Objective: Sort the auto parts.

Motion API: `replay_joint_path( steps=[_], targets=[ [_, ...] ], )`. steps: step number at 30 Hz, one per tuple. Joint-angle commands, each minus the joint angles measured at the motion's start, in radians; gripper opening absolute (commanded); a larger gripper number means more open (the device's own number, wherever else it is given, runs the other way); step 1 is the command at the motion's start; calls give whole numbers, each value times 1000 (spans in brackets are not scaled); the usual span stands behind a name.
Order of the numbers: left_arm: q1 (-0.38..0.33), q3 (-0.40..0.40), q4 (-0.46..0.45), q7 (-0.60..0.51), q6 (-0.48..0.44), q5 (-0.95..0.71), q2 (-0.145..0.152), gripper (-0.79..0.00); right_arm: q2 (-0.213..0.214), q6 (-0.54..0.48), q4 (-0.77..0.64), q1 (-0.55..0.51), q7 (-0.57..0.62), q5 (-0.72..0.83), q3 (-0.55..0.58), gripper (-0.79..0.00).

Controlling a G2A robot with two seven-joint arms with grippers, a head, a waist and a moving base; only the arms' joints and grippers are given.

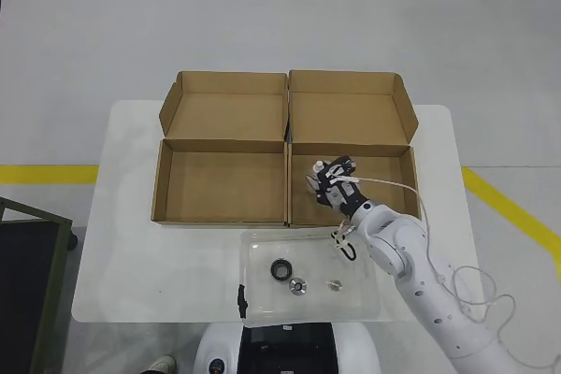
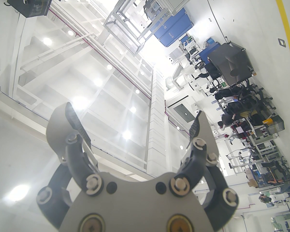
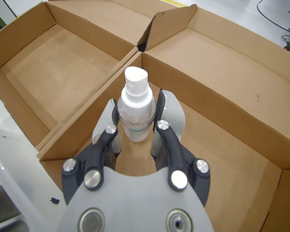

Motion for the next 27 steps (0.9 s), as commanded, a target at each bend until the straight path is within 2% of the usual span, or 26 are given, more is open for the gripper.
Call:
replay_joint_path(
  steps=[1, 3, 4, 5, 9, 10, 11, 15, 27],
  targets=[
    [0, 0, 0, 0, 0, 0, 0, 0, -2, 0, 5, 2, 6, 1, -2, -659],
    [0, 0, 0, 0, 0, 0, 0, 0, -4, -2, 9, 5, 10, 1, -3, -610],
    [0, 0, 0, 0, 0, 0, 0, 0, -4, -2, 10, 6, 11, 2, -3, -514],
    [0, 0, 0, 0, 0, 0, 0, 0, -5, -3, 12, 6, 13, 3, -3, -471],
    [0, 0, 0, 0, 0, 0, 0, 0, -8, -8, 12, 4, 16, 4, -4, -409],
    [0, 0, 0, 0, 0, 0, 0, 0, -8, -8, 10, 2, 17, 6, -3, -348],
    [0, 0, 0, 0, 0, 0, 0, 0, -9, -10, 7, 1, 15, 7, -1, -148],
    [0, 0, 0, 0, 0, 0, 0, 0, -8, -14, -20, -10, 3, 15, 15, 0],
    [0, 0, 0, 0, 0, 0, 0, 0, 12, -94, -229, -114, -21, 5, 108, 0]
  ],
)
